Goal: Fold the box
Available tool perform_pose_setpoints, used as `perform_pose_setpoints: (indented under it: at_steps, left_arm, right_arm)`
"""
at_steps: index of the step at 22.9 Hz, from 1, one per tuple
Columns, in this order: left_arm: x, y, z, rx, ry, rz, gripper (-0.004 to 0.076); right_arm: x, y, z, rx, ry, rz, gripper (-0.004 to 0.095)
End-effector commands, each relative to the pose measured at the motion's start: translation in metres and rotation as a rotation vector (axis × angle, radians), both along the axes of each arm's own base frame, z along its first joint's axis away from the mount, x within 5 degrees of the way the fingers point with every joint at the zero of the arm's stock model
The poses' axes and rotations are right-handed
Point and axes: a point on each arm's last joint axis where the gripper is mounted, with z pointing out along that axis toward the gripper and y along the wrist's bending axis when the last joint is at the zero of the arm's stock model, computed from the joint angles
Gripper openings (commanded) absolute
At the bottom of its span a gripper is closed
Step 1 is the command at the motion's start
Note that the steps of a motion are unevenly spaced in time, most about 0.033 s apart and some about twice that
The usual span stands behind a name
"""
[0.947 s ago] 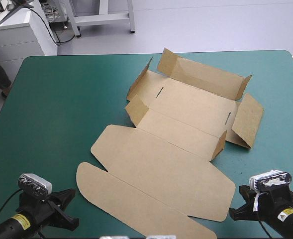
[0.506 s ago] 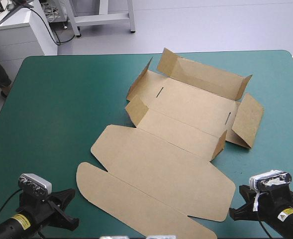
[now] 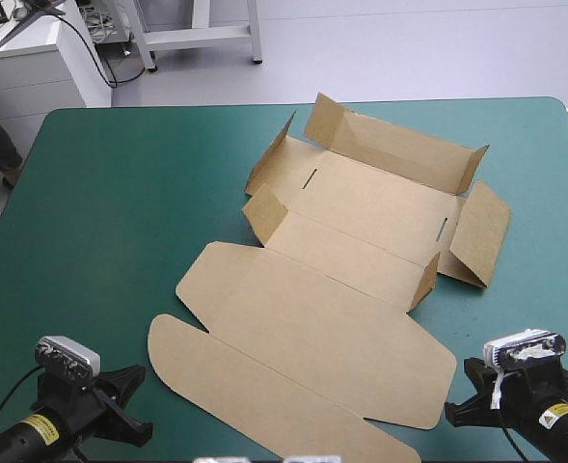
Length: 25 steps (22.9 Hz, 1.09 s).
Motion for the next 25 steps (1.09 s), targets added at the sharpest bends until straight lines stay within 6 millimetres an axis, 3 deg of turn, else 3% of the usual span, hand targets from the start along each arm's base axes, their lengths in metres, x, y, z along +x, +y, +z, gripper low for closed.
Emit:
perform_pose_setpoints:
  at_steps: [1,6,10,15,20,25]
  left_arm:
    - [0.004,-0.002,0.014,-0.051,-0.071,0.014,-0.0008]
    - [0.004,-0.002,0.014,-0.051,-0.071,0.014,-0.0008]
    - [0.004,-0.002,0.014,-0.051,-0.072,0.015,-0.0008]
    - [0.004,-0.002,0.014,-0.052,-0.074,0.015,-0.0008]
    - [0.004,-0.002,0.014,-0.052,-0.074,0.015,-0.0008]
    - [0.004,-0.002,0.014,-0.052,-0.074,0.015,-0.0008]
  right_arm:
    - [0.001,-0.001,0.023,-0.011,-0.092,-0.004,-0.0004]
    - [0.012,-0.01,0.052,-0.074,-0.054,-0.072,-0.0003]
    - [0.045,-0.009,0.088,-0.044,0.004,-0.057,-0.0003]
    - [0.101,-0.004,0.126,-0.021,0.125,-0.02,0.0005]
    - [0.149,0.006,0.134,-0.012,0.238,-0.032,0.0003]
    - [0.174,0.007,0.13,0.002,0.304,-0.071,0.0003]
